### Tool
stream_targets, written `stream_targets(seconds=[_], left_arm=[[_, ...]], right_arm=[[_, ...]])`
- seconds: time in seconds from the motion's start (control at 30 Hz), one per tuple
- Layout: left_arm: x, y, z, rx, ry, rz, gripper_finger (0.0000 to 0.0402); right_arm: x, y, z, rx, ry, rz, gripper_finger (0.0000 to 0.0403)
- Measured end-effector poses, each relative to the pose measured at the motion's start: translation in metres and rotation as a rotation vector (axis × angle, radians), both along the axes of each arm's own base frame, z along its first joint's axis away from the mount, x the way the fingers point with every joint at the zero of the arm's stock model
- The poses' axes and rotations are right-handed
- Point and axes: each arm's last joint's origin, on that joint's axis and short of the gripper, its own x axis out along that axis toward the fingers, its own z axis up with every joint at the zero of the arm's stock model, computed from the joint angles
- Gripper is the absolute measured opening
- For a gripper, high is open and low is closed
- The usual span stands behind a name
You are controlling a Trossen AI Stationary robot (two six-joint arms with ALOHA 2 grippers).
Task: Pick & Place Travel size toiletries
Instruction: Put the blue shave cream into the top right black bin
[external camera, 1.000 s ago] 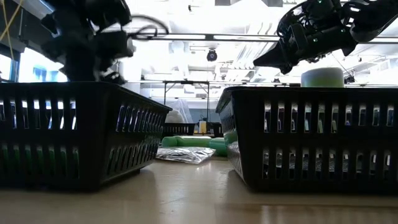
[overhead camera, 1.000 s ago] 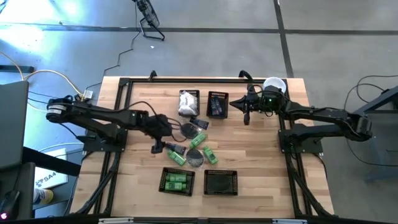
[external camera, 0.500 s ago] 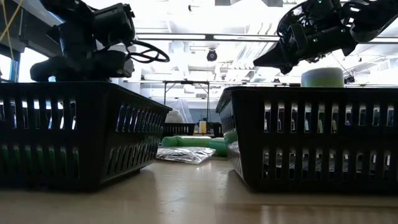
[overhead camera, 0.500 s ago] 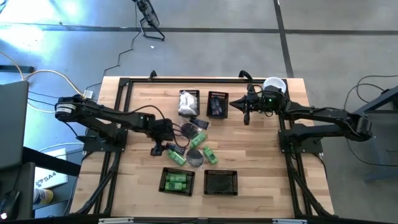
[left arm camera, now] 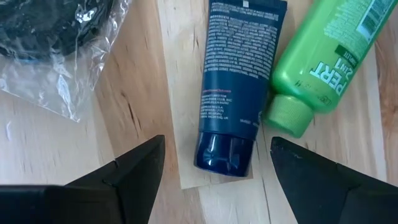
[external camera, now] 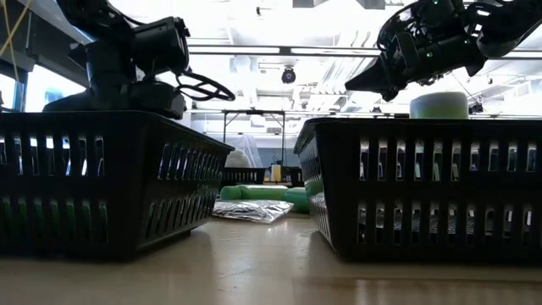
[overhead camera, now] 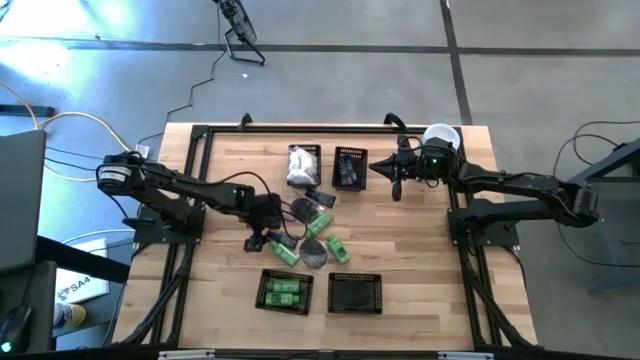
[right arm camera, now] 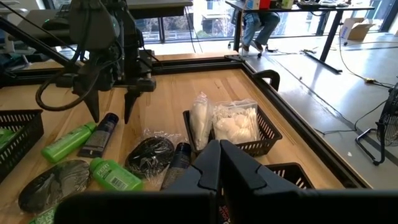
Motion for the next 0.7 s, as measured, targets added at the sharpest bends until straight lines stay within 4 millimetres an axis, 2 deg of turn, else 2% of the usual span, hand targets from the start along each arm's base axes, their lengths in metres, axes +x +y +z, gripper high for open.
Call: stream_targets(seconds=[0.13,0.47,0.7], left_arm=[[-0.0002,0.0,-0.0001,-0.001,0.002,0.0,0.0269],[-0.0002,0.0001,-0.0001,-0.002,0.003,0.001,0.0191],[-0.0003,0.0001,-0.0001,-0.002,0.003,0.001,0.0168]], right_arm=[[-0.0001,0.0,-0.0003,0.001,0.003,0.0,0.0003],[-0.0001,0.0,-0.0003,0.002,0.003,-0.001,0.0003],[-0.0001,0.0,-0.0002,0.002,0.002,-0.001,0.0003]])
